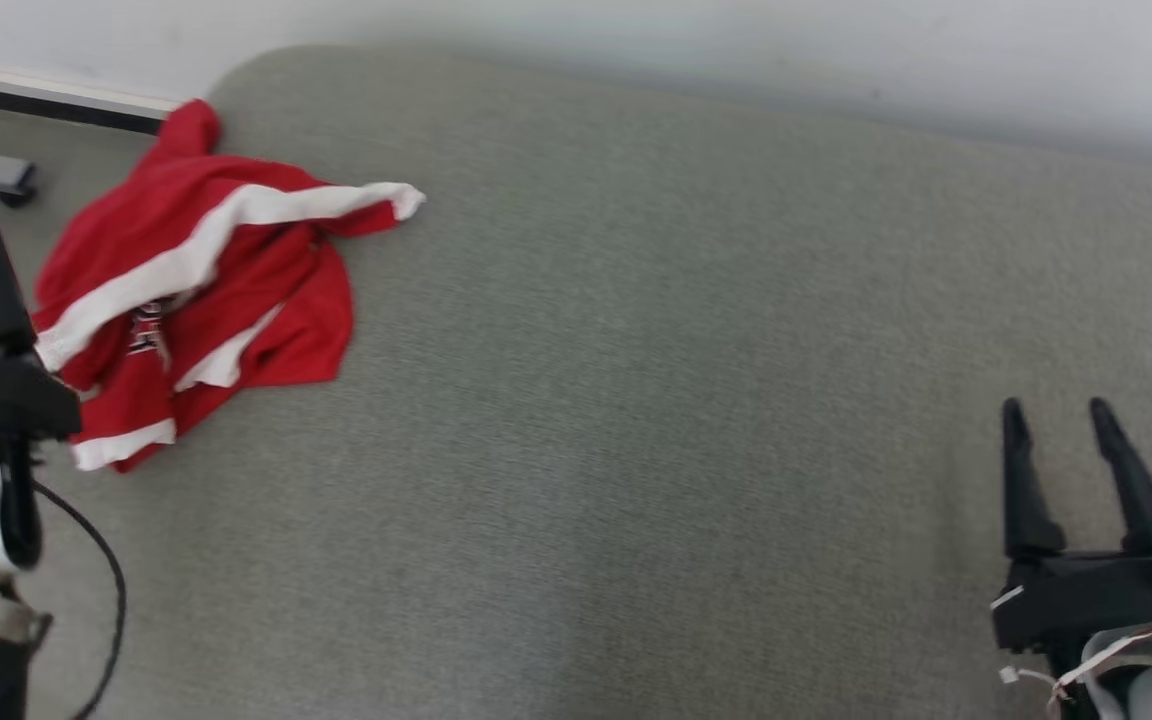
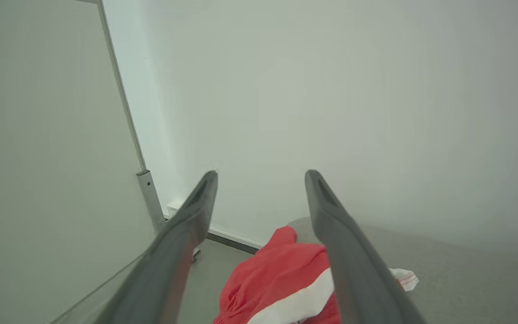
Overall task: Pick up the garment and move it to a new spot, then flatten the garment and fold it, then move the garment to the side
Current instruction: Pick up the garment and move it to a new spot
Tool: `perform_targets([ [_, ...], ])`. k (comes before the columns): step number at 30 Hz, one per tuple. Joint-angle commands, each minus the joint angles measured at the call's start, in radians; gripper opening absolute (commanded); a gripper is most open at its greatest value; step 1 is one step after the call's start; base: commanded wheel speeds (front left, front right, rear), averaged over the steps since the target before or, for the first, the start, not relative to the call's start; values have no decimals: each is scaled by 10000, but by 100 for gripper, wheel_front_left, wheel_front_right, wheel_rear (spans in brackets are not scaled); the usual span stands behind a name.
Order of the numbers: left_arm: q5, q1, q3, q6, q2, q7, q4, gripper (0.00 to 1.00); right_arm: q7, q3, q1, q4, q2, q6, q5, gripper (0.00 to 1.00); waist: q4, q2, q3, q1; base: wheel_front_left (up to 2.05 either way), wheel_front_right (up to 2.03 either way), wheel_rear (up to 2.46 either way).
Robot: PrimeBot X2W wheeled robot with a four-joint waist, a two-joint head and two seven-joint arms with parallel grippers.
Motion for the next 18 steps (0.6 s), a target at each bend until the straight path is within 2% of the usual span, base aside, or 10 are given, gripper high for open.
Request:
perform_targets([
  [1, -35, -299, 18, -49, 106, 69, 150, 100, -15, -122, -121, -95, -112, 34, -33, 100, -1306, -2, 1302, -2, 0, 0, 0],
  [7, -251, -1692, 52, -493, 820, 589, 1871, 100, 44, -397, -223, -550, -183, 34, -49, 100, -1937, -2, 1873, -2, 0, 0, 0],
  [13, -196, -2381, 31, -705, 1411, 932, 3372, 100, 63, -307, -308, -655, -132, 34, -34, 100, -2245, -2, 2151, -2, 0, 0, 0],
  [18, -94, -2732, -301, -1043, 1631, 1296, 4746, 100, 43, -342, -351, -657, -199, 34, -51, 100, -2366, -2, 2289, -2, 0, 0, 0],
])
